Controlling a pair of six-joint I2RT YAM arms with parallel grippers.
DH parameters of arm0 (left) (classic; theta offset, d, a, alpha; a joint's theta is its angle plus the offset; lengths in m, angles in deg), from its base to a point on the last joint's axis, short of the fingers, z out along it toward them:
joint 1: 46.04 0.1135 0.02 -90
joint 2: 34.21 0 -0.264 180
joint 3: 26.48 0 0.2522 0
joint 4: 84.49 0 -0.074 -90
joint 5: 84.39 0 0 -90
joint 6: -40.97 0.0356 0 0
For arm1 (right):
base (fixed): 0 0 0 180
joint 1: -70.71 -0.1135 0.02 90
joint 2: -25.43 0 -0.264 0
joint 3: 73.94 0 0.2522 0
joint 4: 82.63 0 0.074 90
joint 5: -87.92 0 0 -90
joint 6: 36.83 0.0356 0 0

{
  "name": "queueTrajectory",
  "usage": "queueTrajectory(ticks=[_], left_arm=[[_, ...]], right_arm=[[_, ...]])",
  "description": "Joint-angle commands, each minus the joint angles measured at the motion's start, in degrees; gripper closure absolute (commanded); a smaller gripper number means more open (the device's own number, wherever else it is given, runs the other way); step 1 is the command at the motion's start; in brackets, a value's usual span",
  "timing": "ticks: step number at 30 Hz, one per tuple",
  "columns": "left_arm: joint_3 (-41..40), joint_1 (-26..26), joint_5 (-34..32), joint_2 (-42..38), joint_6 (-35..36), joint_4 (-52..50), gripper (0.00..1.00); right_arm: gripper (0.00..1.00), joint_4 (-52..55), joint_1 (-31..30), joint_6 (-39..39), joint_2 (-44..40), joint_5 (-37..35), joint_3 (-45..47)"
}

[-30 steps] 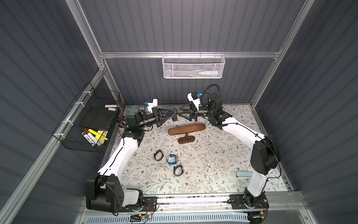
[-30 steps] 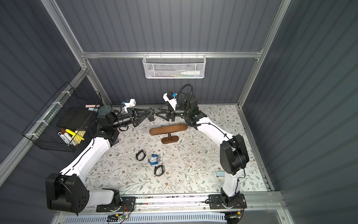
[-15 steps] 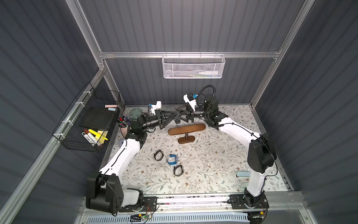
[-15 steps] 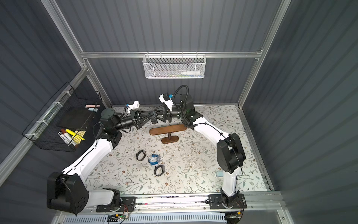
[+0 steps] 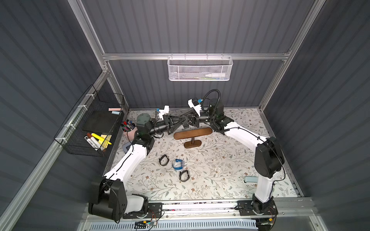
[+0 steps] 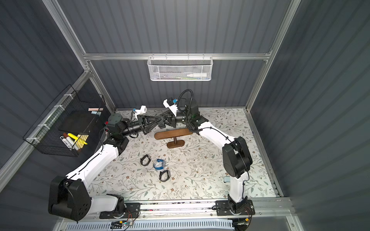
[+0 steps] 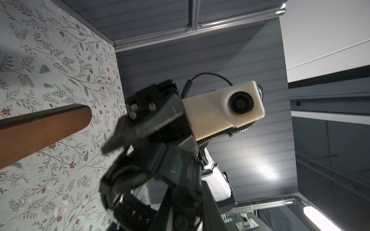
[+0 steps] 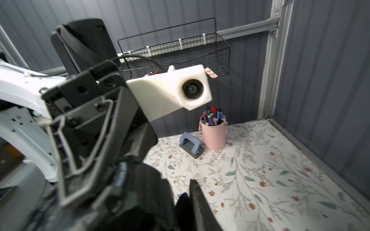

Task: Place watch on stand
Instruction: Pick up the watch at the center of the board.

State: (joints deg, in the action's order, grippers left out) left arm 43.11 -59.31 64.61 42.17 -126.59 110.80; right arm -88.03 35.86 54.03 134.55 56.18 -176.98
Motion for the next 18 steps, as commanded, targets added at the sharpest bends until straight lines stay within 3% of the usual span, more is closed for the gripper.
queueTrajectory(ticks=[1, 3, 8, 9, 12, 18], left_arm=[[2.7, -1.0, 2.4, 0.4, 8.7, -10.9, 1.00], [4.6, -0.9, 2.3, 0.9, 12.8, -15.5, 1.00], [8.6, -0.5, 1.5, 2.1, 17.7, -20.8, 0.97], [9.1, -0.4, 1.5, 2.5, 18.2, -21.5, 0.90], [11.8, 0.3, 0.4, 3.2, 23.2, -28.5, 0.48], [17.7, 1.3, -2.5, 4.6, 32.7, -42.7, 0.16]], right_arm=[[0.91, -3.5, -0.4, -0.1, -1.7, -0.5, 0.9], [1.00, -3.7, -0.4, 0.1, -2.1, -1.1, 1.7], [1.00, -5.9, -0.3, 1.4, -2.6, -1.1, 3.4], [1.00, -6.1, -0.3, 1.7, -2.6, -1.1, 3.5], [1.00, -5.9, -0.1, 1.8, -2.8, -1.7, 3.9], [1.00, -7.9, 0.7, 5.4, -2.4, -1.8, 4.5]])
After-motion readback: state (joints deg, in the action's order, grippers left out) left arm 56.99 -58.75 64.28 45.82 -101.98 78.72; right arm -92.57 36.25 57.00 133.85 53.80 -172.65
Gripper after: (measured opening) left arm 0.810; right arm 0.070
